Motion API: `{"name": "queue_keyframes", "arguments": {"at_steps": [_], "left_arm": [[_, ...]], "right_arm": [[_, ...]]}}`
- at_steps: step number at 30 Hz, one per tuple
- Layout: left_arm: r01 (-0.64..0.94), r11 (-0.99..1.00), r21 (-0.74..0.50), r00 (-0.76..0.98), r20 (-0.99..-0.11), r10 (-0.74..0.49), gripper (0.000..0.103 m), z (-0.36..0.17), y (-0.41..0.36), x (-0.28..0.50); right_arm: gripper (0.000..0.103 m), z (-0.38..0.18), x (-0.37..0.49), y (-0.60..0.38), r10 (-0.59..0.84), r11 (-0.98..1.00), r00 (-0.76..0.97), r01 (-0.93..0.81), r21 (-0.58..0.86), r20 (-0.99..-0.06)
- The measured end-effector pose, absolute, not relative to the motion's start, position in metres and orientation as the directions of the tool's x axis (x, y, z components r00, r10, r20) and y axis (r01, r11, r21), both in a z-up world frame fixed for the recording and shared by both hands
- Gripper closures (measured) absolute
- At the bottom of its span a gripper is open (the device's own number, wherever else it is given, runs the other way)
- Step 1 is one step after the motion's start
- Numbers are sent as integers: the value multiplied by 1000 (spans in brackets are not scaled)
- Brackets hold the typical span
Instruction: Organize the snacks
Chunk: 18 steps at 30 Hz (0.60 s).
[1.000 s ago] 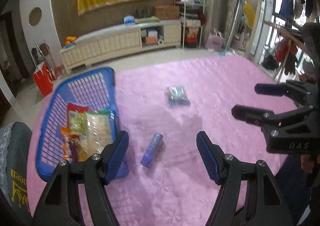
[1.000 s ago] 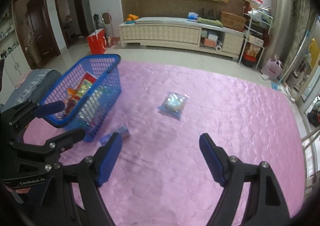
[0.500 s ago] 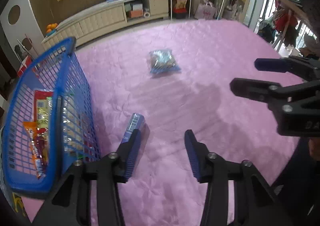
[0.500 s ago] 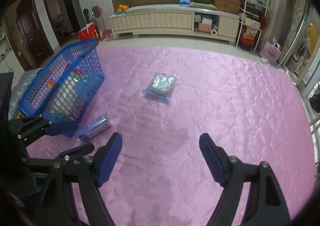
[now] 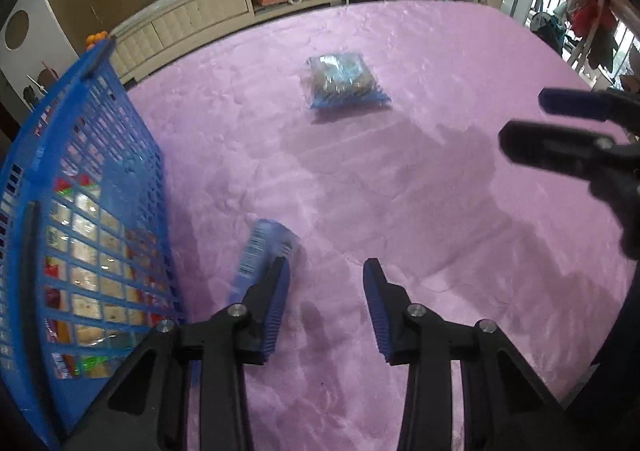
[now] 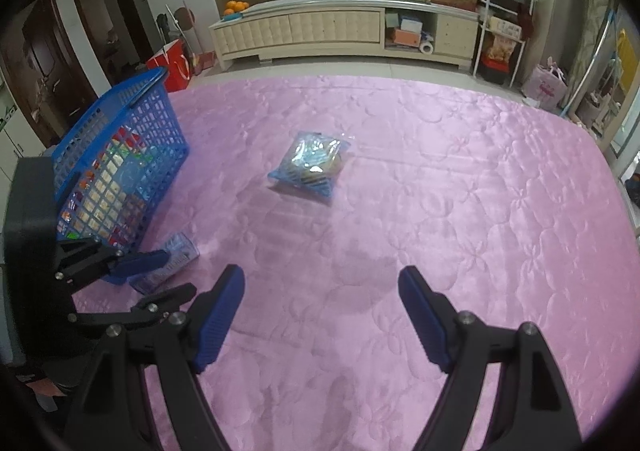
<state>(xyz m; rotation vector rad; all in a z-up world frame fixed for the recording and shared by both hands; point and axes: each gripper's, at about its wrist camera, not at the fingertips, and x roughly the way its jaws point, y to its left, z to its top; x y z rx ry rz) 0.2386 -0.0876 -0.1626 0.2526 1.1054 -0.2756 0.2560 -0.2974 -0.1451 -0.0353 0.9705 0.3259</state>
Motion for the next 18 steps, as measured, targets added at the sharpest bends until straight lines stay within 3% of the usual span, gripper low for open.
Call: {"name": "queue_keyframes", "arguments": {"at_steps": [3, 10, 18], "left_arm": [[323, 946, 24, 386, -916, -109, 73, -173, -82, 246], [318, 947, -30, 352, -924, -148, 101, -185, -80, 247], [291, 955, -54, 403, -898, -174, 103, -172, -73, 240]], "right_arm": [[20, -143, 258, -299, 254, 951, 523, -287, 112, -814], [20, -145, 260, -302, 251, 954, 519, -278, 117, -817], [20, -145, 265, -300, 257, 953, 513, -276, 126, -819]]}}
